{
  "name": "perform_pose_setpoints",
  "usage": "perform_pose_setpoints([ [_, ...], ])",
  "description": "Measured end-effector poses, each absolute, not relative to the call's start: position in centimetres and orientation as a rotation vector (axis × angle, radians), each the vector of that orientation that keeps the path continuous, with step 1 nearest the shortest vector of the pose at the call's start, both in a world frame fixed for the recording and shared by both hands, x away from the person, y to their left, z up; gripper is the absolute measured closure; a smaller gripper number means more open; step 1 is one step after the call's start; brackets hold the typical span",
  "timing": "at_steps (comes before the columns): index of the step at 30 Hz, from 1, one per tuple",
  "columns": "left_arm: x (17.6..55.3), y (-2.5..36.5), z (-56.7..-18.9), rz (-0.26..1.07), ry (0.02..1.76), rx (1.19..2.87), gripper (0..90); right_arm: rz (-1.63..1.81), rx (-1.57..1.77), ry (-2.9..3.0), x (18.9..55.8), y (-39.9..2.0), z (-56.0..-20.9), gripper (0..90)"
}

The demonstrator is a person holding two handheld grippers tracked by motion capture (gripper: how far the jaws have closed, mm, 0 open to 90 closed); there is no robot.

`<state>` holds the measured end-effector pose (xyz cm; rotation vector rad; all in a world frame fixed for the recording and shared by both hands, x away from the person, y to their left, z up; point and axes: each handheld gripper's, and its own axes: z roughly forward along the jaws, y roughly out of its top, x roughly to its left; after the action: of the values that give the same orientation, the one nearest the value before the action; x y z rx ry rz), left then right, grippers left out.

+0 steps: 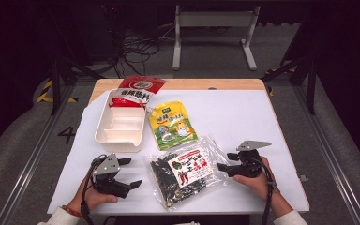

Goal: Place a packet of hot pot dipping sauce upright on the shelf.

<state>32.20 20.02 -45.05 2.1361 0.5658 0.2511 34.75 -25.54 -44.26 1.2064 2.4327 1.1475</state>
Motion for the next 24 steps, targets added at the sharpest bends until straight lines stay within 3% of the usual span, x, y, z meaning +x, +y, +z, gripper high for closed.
perform_pose_setpoints([
  [5,32.2,20.0,-45.2,0.252,0.573,2.140,13.3,1.175,1.222,2.507,34.2,-25.2,-45.2,22.3],
  [8,32.3,19.9,-45.3,0.235,0.571,2.147,13.5,1.204,1.226,2.501,34.2,-24.8,-45.3,22.4],
  [12,32.4,19.2,-45.5,0.220,0.561,2.165,13.7,1.210,1.222,2.486,34.5,-24.7,-45.4,37.6],
  [17,32.7,18.9,-45.6,0.185,0.559,2.155,13.6,1.212,1.186,2.444,34.6,-24.2,-45.5,63.4],
  [18,32.8,19.1,-45.6,0.187,0.563,2.147,13.7,1.204,1.142,2.436,34.4,-23.9,-45.3,73.5],
  [19,32.9,19.2,-45.5,0.185,0.569,2.138,13.7,1.198,1.114,2.436,34.4,-23.8,-45.1,77.6],
  [21,33.0,19.3,-45.5,0.167,0.579,2.122,13.8,1.208,1.113,2.446,34.6,-23.7,-45.1,78.5],
  [24,33.0,19.3,-45.5,0.160,0.574,2.133,13.7,1.231,1.130,2.428,34.9,-24.1,-45.1,87.4],
])
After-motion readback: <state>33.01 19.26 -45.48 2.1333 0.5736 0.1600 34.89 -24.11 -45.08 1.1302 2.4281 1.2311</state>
